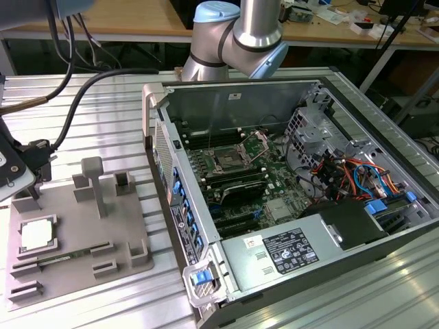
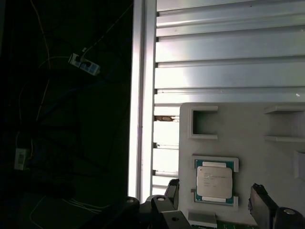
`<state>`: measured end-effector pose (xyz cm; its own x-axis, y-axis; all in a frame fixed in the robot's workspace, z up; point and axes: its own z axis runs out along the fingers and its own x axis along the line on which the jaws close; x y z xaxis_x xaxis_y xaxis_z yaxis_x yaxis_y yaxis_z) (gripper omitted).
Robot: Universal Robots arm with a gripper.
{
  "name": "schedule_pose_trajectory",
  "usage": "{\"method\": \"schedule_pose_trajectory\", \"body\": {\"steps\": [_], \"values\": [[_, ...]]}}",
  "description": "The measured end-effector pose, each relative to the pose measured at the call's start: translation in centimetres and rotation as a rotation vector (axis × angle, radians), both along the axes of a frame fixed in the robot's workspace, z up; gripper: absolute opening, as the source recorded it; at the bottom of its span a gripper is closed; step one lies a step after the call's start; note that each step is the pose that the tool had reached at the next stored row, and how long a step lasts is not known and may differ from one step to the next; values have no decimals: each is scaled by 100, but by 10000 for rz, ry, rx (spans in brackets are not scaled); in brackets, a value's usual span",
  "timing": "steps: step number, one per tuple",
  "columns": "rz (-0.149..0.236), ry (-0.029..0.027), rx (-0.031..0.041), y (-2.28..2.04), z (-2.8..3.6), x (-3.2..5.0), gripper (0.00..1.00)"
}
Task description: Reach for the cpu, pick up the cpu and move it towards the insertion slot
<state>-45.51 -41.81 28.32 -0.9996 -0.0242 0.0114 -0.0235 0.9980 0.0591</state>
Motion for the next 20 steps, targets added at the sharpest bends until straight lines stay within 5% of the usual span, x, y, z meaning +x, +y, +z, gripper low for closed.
{"method": "schedule_pose_trajectory", "body": {"steps": [20], "values": [[3,2,13,-25,-92,5,68]]}}
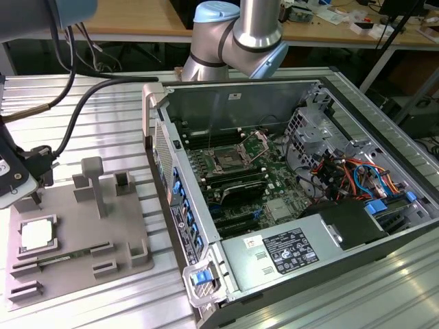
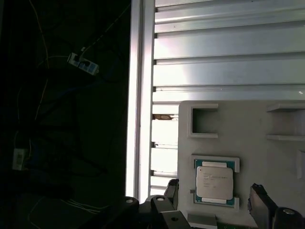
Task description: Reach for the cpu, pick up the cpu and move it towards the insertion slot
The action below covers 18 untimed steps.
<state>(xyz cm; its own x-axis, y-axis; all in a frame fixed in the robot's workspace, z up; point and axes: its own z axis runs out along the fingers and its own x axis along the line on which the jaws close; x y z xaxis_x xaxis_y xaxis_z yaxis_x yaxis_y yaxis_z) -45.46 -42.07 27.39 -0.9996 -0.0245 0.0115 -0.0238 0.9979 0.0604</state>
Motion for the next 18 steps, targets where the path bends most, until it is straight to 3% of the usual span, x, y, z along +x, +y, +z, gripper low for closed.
{"method": "schedule_pose_trajectory", "body": {"steps": [18], "values": [[-2,4,-1,-90,-99,6,68]]}}
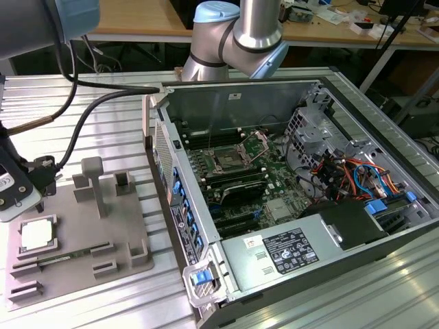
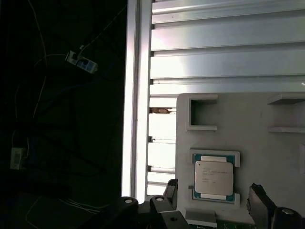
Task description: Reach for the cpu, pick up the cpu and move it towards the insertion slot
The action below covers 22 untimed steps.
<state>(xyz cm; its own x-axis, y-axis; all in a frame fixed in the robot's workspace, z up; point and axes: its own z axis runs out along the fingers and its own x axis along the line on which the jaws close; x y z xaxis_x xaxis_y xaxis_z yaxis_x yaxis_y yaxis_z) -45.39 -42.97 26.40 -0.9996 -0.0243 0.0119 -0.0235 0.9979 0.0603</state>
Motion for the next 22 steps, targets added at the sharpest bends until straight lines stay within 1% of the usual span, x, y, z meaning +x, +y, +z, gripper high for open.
{"method": "schedule_pose_trajectory", "body": {"steps": [4,6,16,19,22], "values": [[-2,2,5,-13,-5,0,68],[0,1,23,-14,-11,2,68],[0,1,22,-14,-17,2,68],[0,-1,-19,-15,-47,9,68],[0,0,-136,-14,-80,10,68]]}}
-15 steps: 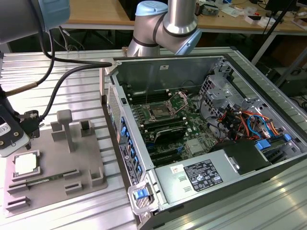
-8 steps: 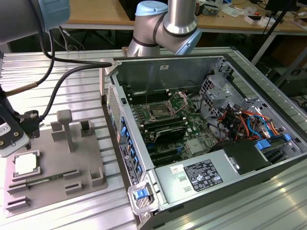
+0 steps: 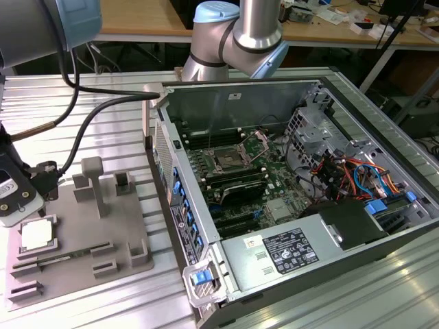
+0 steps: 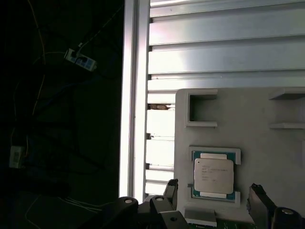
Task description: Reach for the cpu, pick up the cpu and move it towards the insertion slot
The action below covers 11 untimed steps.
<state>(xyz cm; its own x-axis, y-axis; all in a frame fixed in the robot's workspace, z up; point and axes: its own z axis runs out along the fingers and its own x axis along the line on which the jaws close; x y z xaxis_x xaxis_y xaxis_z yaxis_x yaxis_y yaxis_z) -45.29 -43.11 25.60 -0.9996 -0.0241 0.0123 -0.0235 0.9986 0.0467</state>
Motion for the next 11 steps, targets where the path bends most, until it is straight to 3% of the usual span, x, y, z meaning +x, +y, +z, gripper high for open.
{"method": "schedule_pose_trajectory", "body": {"steps": [4,6,9,11], "values": [[-2,2,-72,20,-57,10,68],[0,0,-208,57,-71,15,68],[-1,0,-536,129,-85,15,68],[1,1,-625,140,-117,16,68]]}}
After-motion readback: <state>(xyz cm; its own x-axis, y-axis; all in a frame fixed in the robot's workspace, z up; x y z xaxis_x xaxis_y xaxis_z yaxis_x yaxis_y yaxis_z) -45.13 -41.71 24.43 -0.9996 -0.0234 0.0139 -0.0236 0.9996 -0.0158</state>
